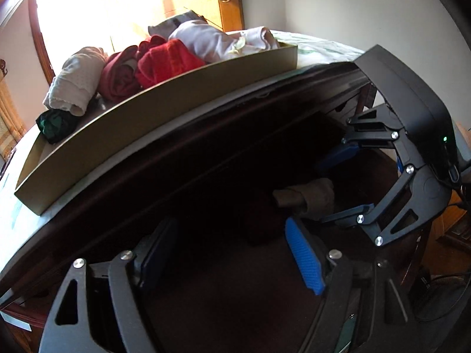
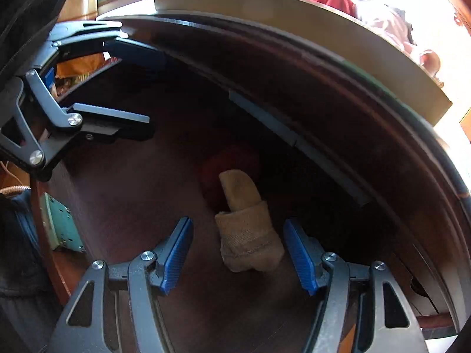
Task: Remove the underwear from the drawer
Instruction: 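Lower both open grippers back into the drawer, then grasp the beige sock with the right gripper while the left gripper grasps the dark red sock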
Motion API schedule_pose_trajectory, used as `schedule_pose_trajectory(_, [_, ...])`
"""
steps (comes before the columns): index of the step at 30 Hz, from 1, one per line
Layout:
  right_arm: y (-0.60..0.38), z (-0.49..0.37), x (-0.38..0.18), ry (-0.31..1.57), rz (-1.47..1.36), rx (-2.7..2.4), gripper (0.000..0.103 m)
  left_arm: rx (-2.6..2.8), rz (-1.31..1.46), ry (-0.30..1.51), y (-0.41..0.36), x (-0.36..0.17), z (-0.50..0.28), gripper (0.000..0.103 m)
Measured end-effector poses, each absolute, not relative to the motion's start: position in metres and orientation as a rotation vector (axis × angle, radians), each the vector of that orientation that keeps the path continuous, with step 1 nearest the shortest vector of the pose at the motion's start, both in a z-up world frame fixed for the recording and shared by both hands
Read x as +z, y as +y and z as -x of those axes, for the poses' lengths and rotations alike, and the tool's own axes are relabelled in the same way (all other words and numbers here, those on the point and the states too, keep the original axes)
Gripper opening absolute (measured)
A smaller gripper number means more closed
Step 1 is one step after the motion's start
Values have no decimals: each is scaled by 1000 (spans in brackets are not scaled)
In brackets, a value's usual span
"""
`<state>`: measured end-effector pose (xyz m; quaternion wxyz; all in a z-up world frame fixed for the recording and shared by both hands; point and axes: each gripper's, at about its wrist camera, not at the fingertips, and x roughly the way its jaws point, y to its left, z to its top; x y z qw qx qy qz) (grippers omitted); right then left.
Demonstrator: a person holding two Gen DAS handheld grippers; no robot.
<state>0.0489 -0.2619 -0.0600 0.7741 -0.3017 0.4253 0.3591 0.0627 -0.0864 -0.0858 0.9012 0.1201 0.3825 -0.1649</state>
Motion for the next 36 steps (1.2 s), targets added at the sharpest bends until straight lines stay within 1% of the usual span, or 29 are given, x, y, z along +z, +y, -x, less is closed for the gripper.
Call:
schedule_pose_trajectory(6, [-251,-67,-82,1031,700,748,66,-386,-316,855,-100,-95,-71,79])
schedule_pose_trajectory(9, [-247,-78,-93,1087,715,722,66,-415,-358,900,-110,-101,-75,81])
schedule_pose_trajectory(11, [-247,-84,-95,1112,699,716,48,-425,-398,910,-117,-103,-77,81])
schedule_pose_trajectory(14, [-249,-85,-96,1123,702,725,44,-477,-425,956,-129,-107,-82,81])
schedule_pose_trajectory(17, [-257,-83,-89,1108,663,727,43,-500,-453,982,-140,-113,-88,81])
schedule_pose_trajectory(23, [-281,-95,-78,1103,479,743,42,-521,-466,1033,-155,-130,-100,81])
schedule_pose_trajectory(27, [-283,-98,-78,1091,452,755,42,-510,-494,1042,-158,-139,-110,81])
schedule_pose_trajectory(29, [-290,-97,-76,1077,441,764,40,-506,-492,1050,-157,-144,-112,80])
schedule_pose_trajectory(33, [-297,-92,-73,1063,443,774,40,-495,-492,1048,-159,-151,-118,75])
schedule_pose_trajectory(36, [-292,-81,-76,1037,460,770,40,-479,-501,1040,-159,-154,-120,75])
